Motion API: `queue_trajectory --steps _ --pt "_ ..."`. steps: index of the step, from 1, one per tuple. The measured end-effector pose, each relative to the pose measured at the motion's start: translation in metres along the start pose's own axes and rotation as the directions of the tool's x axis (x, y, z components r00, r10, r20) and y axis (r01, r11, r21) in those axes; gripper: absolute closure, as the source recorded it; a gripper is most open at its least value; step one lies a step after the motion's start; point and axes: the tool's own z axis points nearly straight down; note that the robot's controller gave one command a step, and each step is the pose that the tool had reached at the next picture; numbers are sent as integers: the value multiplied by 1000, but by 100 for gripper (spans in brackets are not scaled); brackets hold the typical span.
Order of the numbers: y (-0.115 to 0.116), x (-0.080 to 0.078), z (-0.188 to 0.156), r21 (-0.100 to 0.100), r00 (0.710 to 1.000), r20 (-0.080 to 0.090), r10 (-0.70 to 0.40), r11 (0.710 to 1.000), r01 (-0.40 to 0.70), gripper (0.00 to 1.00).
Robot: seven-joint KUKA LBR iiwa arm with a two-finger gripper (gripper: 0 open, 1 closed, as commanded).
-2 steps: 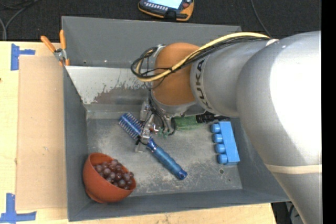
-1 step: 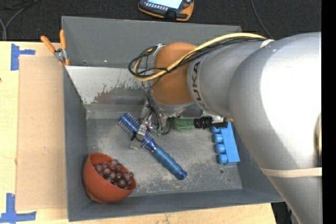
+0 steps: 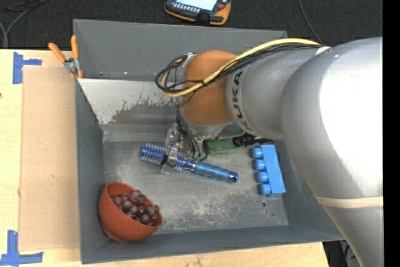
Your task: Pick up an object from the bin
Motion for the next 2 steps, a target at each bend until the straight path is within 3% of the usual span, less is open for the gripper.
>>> queue_trajectory --steps 1,2 --pt "0 0 0 0 1000 0 1 1000 -1 100" --pt "-1 1 -22 1 1000 -5 1 1000 -1 100"
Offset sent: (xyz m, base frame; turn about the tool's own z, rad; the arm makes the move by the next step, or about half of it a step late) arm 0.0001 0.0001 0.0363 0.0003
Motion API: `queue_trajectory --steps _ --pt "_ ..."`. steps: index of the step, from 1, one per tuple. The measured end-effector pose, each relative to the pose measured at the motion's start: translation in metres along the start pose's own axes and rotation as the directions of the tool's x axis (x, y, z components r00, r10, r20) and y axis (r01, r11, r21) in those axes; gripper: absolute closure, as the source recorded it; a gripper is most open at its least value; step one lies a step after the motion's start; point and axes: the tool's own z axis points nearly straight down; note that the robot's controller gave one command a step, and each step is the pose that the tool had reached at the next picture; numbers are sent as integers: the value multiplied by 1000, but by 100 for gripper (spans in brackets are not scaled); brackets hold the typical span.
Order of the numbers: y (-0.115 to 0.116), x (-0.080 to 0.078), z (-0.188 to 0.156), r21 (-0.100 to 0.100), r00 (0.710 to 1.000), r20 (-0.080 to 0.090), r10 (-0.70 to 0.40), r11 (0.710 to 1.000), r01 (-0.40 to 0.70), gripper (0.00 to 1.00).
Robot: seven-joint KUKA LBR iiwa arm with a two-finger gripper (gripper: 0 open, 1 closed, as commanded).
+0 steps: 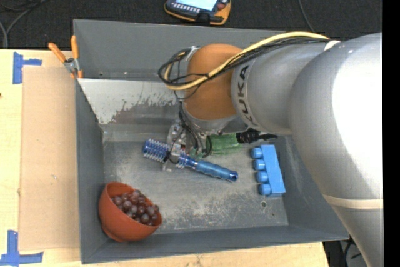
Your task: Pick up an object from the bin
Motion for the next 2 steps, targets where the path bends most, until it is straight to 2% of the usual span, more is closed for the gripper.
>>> queue_trajectory --steps 1,2 --pt "0 -1 -15 -1 1000 3 0 1000 0 100" --pt "-1 2 -41 3 1000 -8 0 1000 0 100"
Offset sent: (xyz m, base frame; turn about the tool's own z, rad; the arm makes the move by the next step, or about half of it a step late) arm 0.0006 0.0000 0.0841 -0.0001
